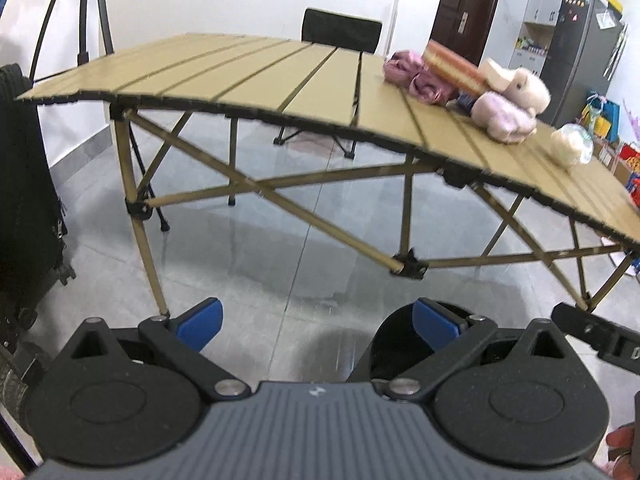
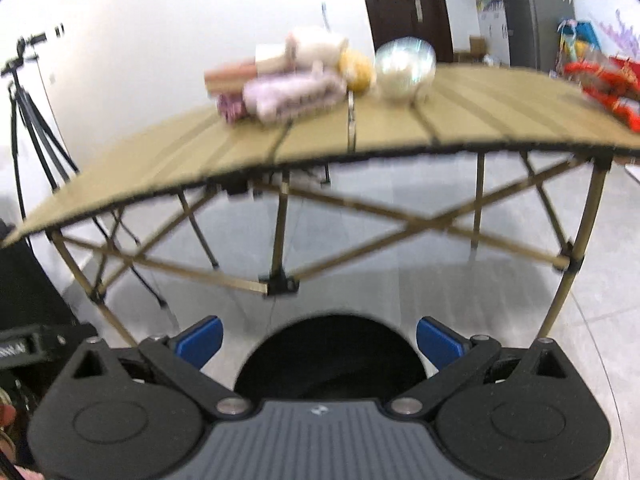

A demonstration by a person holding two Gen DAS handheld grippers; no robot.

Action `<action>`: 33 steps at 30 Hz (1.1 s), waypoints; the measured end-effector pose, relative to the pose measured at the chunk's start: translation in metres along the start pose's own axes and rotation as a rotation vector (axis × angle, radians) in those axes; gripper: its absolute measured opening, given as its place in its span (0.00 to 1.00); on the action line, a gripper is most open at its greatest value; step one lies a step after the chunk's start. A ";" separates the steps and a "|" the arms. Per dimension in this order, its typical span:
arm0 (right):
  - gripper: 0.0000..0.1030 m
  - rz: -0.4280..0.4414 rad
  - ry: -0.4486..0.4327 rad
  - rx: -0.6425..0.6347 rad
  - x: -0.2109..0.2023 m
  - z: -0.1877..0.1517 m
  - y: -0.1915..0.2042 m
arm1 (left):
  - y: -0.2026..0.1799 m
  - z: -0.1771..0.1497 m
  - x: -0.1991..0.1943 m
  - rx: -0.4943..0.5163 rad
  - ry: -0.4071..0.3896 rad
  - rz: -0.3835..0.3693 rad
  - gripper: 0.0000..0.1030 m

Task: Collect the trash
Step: 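Raise both grippers back toward the table items, then grasp the pink sponge with the left gripper while the right grasps the clear plastic bag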

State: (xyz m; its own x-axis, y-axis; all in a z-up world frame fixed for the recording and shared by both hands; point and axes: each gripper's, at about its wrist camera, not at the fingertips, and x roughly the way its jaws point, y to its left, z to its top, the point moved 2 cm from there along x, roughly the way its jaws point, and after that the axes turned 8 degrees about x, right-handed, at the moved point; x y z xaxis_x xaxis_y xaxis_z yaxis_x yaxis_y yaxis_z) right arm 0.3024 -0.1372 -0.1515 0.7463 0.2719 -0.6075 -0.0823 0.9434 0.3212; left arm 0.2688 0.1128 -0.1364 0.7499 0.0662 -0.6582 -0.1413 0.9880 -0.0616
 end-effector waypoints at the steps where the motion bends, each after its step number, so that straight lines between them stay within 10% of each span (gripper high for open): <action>1: 1.00 0.003 -0.026 -0.002 -0.006 0.004 -0.001 | -0.002 0.002 -0.002 -0.001 -0.011 -0.003 1.00; 18: 1.00 -0.014 -0.379 -0.125 -0.035 0.080 -0.017 | -0.043 0.061 -0.015 0.061 -0.159 -0.025 1.00; 33: 1.00 -0.049 -0.410 -0.098 0.029 0.150 -0.027 | -0.077 0.134 0.021 0.077 -0.224 -0.062 1.00</action>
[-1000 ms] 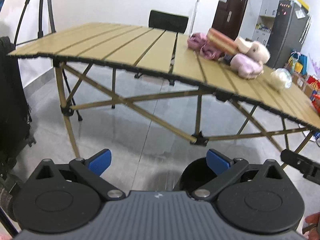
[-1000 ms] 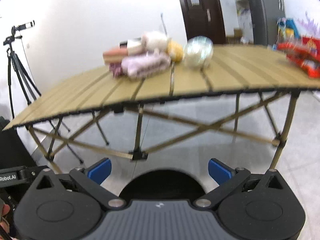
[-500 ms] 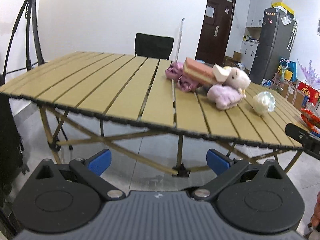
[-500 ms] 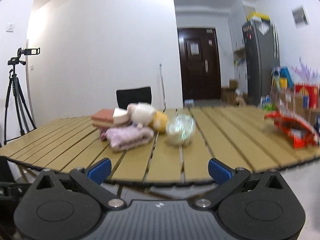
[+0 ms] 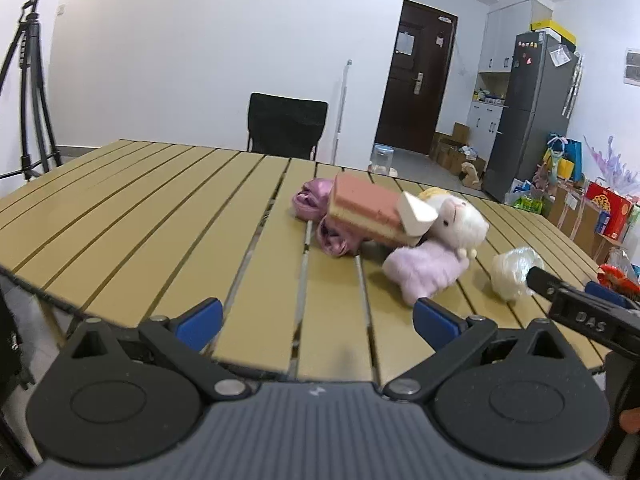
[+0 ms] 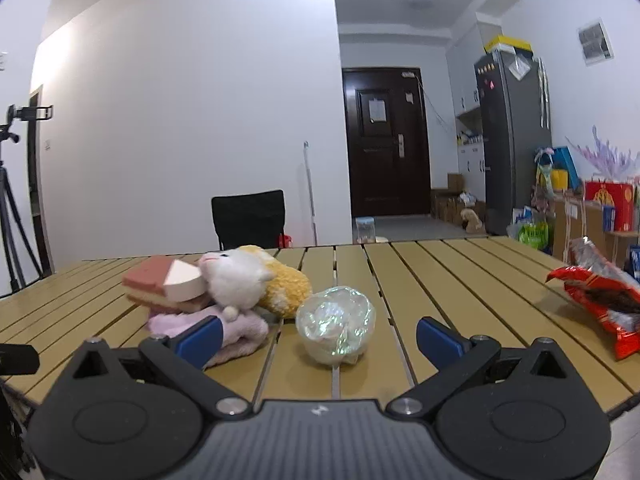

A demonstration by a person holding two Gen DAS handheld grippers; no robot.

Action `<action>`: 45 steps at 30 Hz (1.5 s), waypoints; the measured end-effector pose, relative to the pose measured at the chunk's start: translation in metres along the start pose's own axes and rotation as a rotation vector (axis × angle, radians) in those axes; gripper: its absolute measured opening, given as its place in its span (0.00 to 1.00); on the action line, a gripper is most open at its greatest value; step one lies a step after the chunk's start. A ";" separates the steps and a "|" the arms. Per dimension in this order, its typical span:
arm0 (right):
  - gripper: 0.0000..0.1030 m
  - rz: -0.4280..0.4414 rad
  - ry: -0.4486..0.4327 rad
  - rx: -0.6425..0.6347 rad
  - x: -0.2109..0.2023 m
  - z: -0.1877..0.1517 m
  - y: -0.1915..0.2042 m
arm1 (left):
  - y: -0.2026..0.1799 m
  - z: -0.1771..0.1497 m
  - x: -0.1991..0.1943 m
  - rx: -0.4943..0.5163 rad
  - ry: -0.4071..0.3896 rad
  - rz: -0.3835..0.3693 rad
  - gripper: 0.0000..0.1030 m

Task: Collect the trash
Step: 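Grasp the pink sponge with the left gripper while the right grasps the clear plastic bag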

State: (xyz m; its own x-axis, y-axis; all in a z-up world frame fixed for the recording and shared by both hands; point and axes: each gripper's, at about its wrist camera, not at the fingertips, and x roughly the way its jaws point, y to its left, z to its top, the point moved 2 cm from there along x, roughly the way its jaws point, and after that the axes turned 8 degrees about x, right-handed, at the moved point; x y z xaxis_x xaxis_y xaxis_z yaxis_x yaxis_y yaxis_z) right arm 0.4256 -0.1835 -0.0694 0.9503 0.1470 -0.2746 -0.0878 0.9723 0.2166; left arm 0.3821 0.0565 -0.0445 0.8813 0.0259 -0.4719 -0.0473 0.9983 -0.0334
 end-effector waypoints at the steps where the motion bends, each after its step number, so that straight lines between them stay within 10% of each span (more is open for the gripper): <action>1: 0.98 -0.009 0.004 -0.001 0.007 0.001 0.000 | -0.001 0.004 0.005 0.006 0.001 -0.004 1.00; 12: 0.77 -0.048 0.085 -0.047 0.069 0.001 0.003 | -0.009 0.042 0.049 0.023 0.014 -0.029 1.00; 16: 0.49 -0.090 0.103 -0.082 0.080 -0.002 0.006 | -0.019 0.050 0.061 0.046 0.024 -0.028 1.00; 21: 0.39 -0.083 0.082 -0.033 0.078 0.002 -0.001 | -0.035 0.053 0.067 0.077 0.010 -0.032 1.00; 45: 0.37 -0.148 0.047 0.087 0.060 0.015 -0.065 | -0.092 0.058 0.121 0.297 -0.035 0.054 0.84</action>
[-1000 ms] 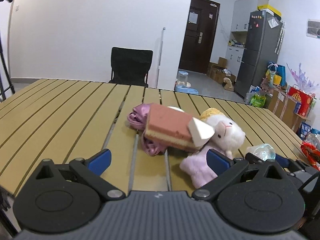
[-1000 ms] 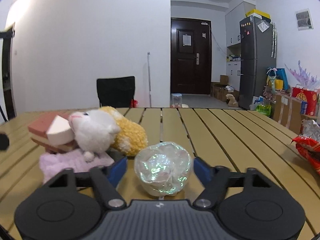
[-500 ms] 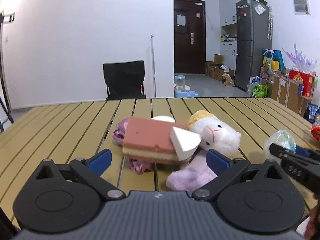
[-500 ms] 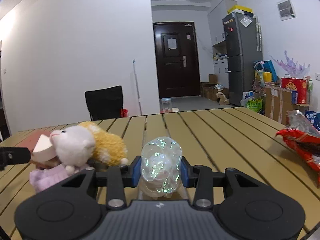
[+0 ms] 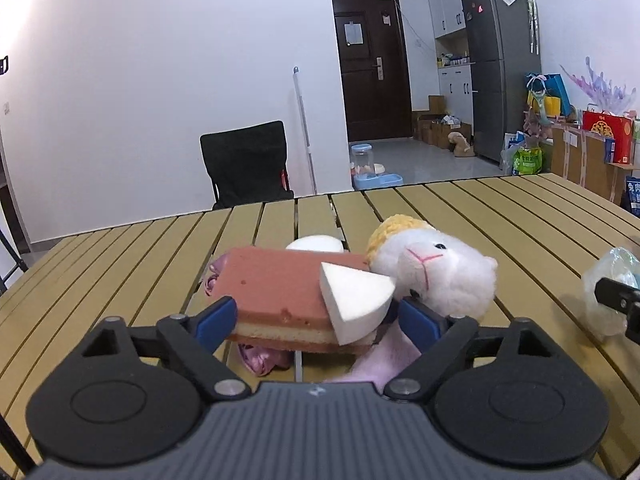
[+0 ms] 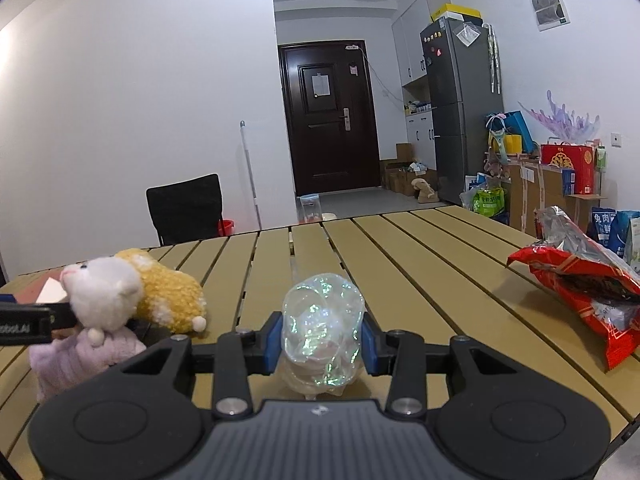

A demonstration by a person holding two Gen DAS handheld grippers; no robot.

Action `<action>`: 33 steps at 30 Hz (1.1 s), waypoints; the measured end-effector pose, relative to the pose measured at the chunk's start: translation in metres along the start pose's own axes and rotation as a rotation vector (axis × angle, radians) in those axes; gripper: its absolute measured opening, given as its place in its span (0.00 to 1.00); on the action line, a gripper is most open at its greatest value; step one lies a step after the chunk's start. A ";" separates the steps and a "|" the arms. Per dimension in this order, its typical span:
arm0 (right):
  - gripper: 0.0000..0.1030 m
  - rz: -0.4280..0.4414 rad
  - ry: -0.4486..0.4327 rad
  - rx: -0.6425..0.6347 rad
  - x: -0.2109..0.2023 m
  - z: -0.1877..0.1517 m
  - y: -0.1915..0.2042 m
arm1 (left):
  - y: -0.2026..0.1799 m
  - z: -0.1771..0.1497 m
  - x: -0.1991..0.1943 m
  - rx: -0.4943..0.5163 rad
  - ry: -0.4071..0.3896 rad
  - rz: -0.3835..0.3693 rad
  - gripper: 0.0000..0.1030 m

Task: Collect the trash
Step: 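Grasp the pink sponge with the left gripper while the right grasps the clear plastic bag, then carry the white foam wedge and clear bag down toward the black bin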

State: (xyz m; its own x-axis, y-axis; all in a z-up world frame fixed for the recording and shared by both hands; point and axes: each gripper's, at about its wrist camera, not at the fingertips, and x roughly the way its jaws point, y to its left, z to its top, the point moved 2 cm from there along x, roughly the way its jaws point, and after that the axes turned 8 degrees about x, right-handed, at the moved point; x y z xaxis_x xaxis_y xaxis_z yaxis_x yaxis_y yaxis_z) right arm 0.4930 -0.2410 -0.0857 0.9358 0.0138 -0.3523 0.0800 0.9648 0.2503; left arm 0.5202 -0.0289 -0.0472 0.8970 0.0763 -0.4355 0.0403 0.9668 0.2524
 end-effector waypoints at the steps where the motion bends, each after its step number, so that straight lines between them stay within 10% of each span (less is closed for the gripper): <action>1: 0.37 0.000 0.000 -0.002 0.000 0.000 0.000 | 0.000 0.000 0.001 0.003 -0.004 -0.002 0.79; 5: 0.37 0.001 0.002 -0.007 0.000 -0.002 0.002 | 0.001 0.000 0.006 0.006 -0.012 -0.052 0.38; 8: 0.37 0.001 0.004 -0.007 0.000 -0.002 0.001 | 0.004 -0.002 0.008 0.004 -0.005 -0.056 0.27; 33: 0.37 0.061 -0.003 -0.014 -0.021 -0.004 0.007 | 0.031 -0.006 -0.043 -0.049 -0.086 -0.079 0.22</action>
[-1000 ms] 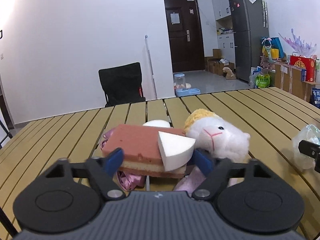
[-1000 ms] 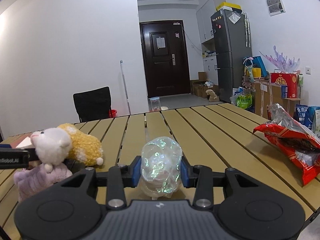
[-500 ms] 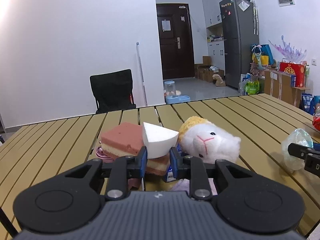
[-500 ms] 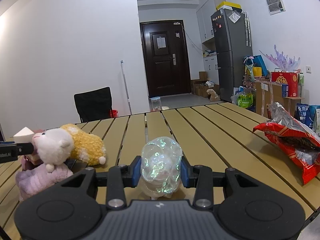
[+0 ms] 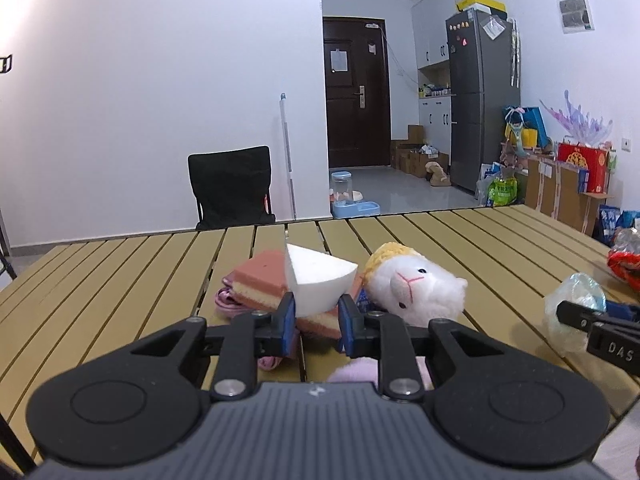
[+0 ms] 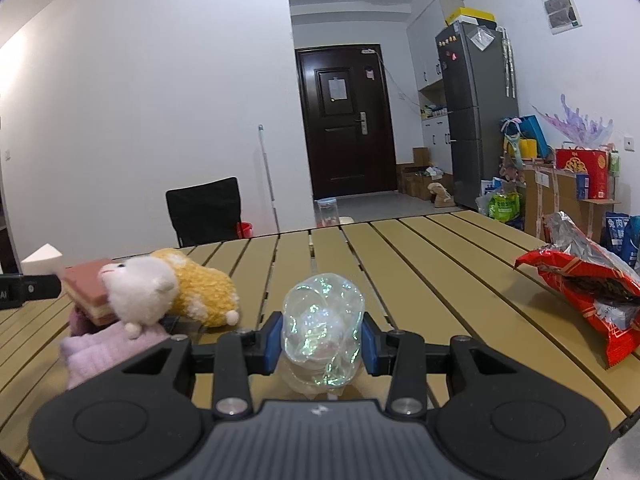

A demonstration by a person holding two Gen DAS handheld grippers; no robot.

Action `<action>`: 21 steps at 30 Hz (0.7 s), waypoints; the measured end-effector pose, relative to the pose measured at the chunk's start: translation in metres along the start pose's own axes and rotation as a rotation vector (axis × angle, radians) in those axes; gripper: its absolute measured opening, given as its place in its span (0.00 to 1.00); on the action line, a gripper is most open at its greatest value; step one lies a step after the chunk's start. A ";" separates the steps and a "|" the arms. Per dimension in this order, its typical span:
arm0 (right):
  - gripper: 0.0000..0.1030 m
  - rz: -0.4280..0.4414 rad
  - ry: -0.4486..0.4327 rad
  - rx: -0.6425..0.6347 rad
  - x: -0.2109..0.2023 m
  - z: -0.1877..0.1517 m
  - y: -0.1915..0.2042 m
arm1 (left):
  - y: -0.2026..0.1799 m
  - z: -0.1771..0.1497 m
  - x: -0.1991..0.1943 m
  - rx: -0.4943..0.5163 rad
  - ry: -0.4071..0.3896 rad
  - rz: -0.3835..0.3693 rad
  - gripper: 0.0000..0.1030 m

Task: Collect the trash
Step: 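Carry the white foam wedge and clear bag down toward the black bin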

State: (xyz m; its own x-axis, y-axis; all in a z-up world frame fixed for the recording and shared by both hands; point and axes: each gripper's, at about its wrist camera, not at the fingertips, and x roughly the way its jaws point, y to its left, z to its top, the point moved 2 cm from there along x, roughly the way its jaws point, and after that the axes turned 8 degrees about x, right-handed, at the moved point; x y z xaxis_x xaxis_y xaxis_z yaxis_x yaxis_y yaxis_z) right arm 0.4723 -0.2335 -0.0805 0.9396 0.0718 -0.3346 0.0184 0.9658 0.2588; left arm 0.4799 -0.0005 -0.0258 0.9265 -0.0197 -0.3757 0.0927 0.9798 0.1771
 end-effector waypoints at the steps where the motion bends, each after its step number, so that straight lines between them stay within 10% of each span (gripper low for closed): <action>1: 0.37 0.007 0.001 0.001 -0.004 -0.001 0.001 | 0.002 -0.001 -0.005 -0.007 0.000 0.000 0.22; 21: 0.37 0.095 -0.003 -0.014 -0.102 -0.035 0.015 | 0.009 -0.048 -0.111 -0.097 -0.017 -0.012 0.22</action>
State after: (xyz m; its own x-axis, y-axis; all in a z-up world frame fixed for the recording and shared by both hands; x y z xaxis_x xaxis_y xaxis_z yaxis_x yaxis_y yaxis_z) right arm 0.3649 -0.2176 -0.0748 0.9381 0.1626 -0.3059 -0.0757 0.9579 0.2768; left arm 0.3600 0.0201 -0.0261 0.9316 -0.0343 -0.3618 0.0689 0.9941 0.0832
